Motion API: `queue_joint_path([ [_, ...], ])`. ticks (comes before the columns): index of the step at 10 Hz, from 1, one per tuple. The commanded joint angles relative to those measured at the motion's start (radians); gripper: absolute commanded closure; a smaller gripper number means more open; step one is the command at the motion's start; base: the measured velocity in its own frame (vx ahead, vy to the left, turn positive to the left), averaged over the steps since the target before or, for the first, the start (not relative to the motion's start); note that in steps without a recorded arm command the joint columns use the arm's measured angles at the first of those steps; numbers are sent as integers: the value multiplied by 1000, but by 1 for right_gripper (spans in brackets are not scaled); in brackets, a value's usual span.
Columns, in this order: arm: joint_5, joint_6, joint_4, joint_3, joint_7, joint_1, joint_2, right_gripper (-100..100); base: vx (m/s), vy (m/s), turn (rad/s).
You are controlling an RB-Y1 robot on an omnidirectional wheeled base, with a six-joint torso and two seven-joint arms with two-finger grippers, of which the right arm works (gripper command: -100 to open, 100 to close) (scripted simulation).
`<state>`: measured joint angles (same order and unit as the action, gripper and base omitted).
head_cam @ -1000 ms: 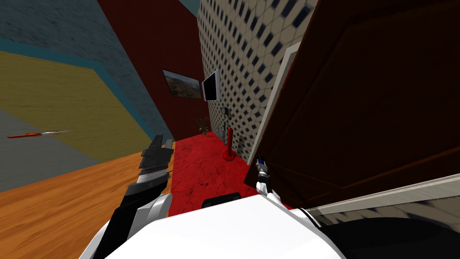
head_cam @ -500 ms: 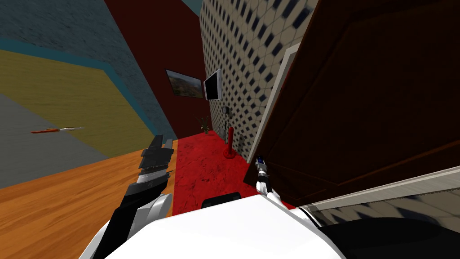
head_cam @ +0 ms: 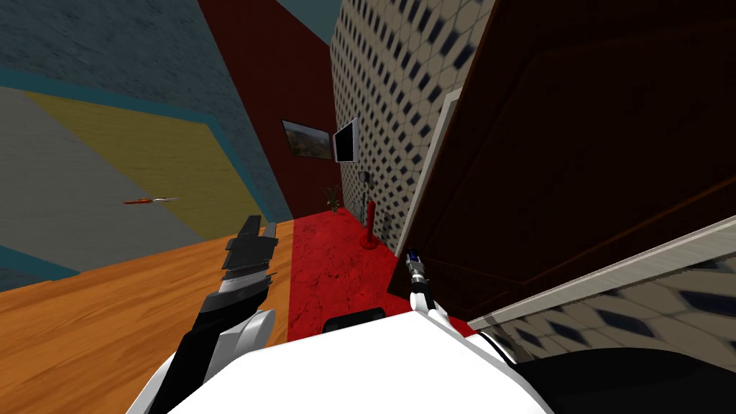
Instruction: Pull the door open
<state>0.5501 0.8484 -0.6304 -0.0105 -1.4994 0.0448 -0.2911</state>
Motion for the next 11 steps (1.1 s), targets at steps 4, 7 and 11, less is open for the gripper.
queue_joint_path([
  [4,-23,-1,-3,-41,-35,-3,-13,100,-163,-14,65],
  [7,-40,6,-13,-70,-65,-13,-29,100,-222,-12,76],
  [11,-65,15,-29,-112,-108,-27,-53,100,-186,-17,69],
])
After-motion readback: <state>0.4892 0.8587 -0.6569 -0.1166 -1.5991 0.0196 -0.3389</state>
